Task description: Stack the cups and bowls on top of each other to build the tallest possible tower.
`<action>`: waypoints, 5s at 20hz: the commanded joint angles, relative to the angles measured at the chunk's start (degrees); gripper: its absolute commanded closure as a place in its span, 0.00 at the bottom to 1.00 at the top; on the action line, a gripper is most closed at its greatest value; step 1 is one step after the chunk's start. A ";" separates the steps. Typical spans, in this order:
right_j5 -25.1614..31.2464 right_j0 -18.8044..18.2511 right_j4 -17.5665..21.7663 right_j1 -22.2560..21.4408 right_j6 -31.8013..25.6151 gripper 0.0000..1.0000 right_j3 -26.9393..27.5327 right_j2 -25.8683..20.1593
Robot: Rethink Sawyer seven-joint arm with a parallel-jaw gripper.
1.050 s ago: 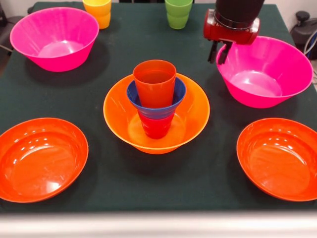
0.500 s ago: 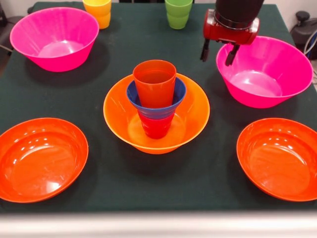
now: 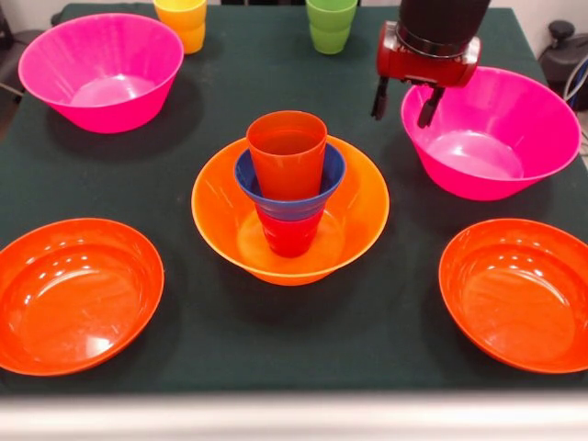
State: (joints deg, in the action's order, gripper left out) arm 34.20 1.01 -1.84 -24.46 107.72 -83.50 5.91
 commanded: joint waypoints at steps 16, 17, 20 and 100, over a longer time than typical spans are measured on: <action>-5.83 -0.45 2.40 3.77 2.10 1.00 -4.02 -6.58; -5.78 -0.33 2.22 3.81 2.38 1.00 -4.09 -6.65; -5.31 -0.07 1.90 3.84 2.77 1.00 -4.11 -6.67; -1.29 -8.10 9.87 -4.24 4.43 0.00 -6.62 -16.31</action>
State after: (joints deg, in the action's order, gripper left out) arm 38.55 -7.83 4.49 -30.87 107.72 -89.68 -10.47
